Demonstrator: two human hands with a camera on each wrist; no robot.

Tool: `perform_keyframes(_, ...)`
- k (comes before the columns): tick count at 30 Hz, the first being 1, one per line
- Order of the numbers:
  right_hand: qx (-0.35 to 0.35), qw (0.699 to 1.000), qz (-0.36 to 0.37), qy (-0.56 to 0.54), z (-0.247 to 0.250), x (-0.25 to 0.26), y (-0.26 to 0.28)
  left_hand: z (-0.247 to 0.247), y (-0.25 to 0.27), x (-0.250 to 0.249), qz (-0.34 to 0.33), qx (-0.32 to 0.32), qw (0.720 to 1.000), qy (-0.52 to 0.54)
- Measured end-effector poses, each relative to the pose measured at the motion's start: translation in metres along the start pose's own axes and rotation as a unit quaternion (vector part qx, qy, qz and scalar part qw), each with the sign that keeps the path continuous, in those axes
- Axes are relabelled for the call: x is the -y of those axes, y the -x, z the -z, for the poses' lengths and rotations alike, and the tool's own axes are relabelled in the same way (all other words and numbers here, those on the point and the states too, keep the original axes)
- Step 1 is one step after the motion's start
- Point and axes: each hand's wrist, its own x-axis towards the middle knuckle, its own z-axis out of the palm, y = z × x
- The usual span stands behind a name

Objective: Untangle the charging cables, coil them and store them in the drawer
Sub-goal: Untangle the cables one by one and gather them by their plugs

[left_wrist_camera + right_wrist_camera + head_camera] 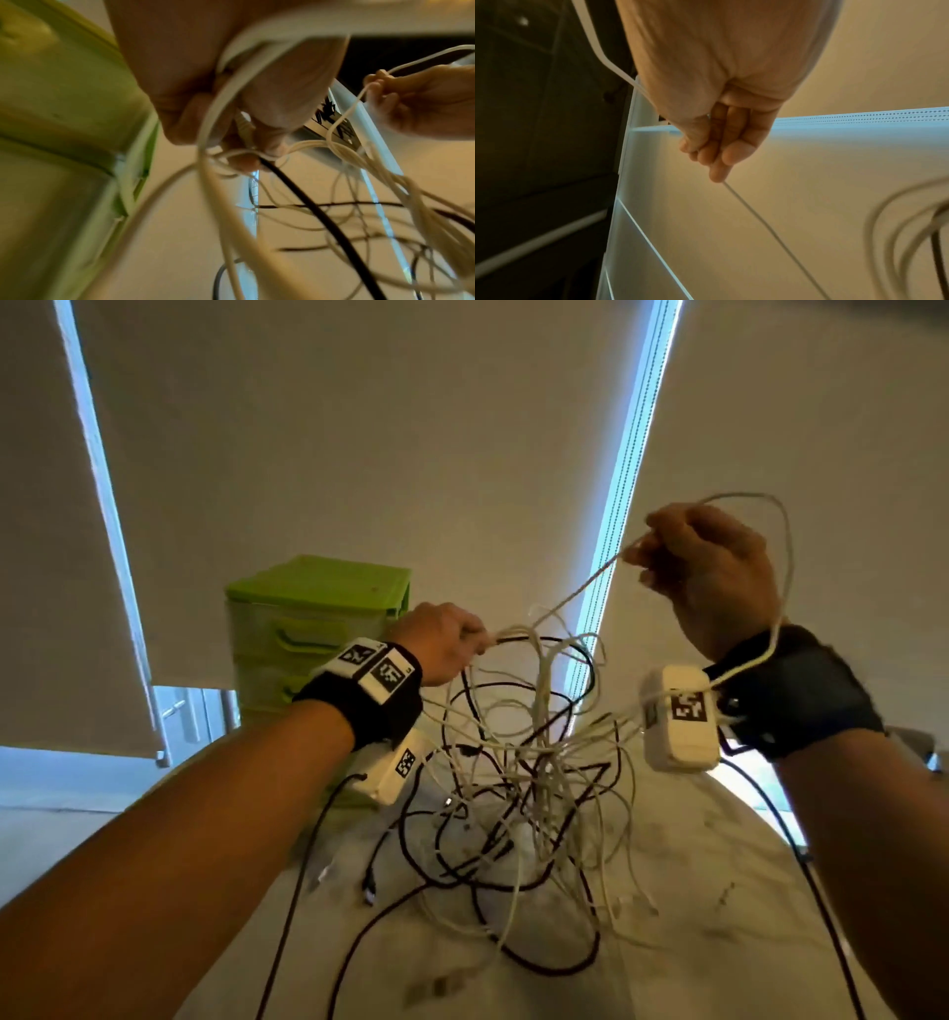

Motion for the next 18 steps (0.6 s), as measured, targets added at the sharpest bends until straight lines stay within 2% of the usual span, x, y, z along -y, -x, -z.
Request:
perform_keyframes(2, -0.057, 0.997, -0.002, -0.052, 0.020, 0.005, 0.000, 0.000, -0.002, 0.012, 0.061, -0.001, 0.995, -0.082)
perform_keyframes(4, -0.084, 0.994, -0.006, -0.065, 0.036, 0.008, 0.001, -0.008, -0.001, 0.016, 0.097, 0.006, 0.988, -0.122)
perform_keyframes(7, -0.079, 0.996, -0.017, -0.024, 0.041, 0.001, 0.011, -0.021, -0.002, 0.006, 0.102, 0.005, 0.984, -0.143)
perform_keyframes(9, -0.039, 0.998, -0.027, 0.035, 0.036, -0.004, 0.018, -0.027, -0.002, -0.001, 0.101, -0.017, 0.986, -0.132)
perform_keyframes(10, -0.009, 0.997, -0.031, 0.070, 0.032, -0.006, 0.022, -0.029, -0.001, -0.006, 0.090, -0.037, 0.989, -0.107)
perform_keyframes(12, 0.050, 0.992, -0.034, 0.113, 0.024, -0.007, 0.030, -0.033, 0.002, -0.022, 0.032, -0.057, 0.998, 0.020)
perform_keyframes(14, 0.090, 0.989, -0.027, 0.115, 0.013, -0.006, 0.036, -0.034, 0.007, -0.048, -0.026, -0.011, 0.987, 0.161)
perform_keyframes(16, 0.094, 0.990, -0.014, 0.107, 0.005, -0.001, 0.038, -0.038, 0.007, -0.065, -0.042, 0.020, 0.979, 0.197)
perform_keyframes(18, 0.071, 0.992, -0.004, 0.104, 0.002, -0.003, 0.038, -0.039, 0.004, -0.066, -0.029, -0.015, 0.981, 0.190)
